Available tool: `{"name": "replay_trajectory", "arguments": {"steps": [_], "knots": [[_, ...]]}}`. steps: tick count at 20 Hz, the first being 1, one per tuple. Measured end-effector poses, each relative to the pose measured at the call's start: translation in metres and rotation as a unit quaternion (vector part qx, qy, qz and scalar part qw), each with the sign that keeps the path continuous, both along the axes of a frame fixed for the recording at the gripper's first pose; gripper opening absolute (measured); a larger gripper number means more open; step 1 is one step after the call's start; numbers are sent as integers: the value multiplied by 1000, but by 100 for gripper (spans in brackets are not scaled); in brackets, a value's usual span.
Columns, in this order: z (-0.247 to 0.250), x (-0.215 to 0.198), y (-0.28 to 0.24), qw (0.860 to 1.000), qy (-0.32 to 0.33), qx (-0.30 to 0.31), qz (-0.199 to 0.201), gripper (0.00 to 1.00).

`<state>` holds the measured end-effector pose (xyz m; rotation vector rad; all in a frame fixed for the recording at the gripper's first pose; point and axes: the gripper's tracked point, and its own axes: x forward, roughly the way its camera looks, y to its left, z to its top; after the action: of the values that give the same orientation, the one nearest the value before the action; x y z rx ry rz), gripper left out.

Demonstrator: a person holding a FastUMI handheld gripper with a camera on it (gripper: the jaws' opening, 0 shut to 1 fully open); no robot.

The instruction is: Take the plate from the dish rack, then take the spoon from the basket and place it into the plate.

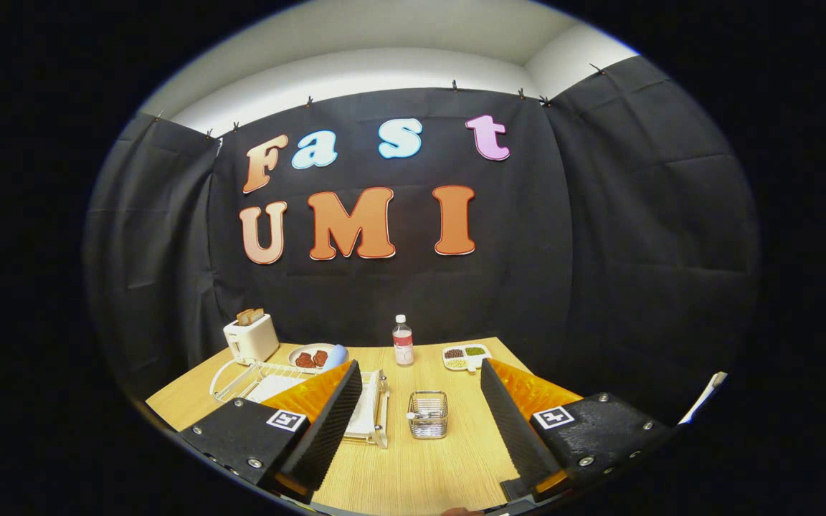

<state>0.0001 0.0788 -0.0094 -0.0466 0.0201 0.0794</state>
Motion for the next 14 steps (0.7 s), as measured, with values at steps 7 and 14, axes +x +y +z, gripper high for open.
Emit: {"name": "replay_trajectory", "arguments": {"steps": [7,14], "knots": [[16,21,31,999,-10,22,21,99],[20,95,91,995,44,46,72,99]]}}
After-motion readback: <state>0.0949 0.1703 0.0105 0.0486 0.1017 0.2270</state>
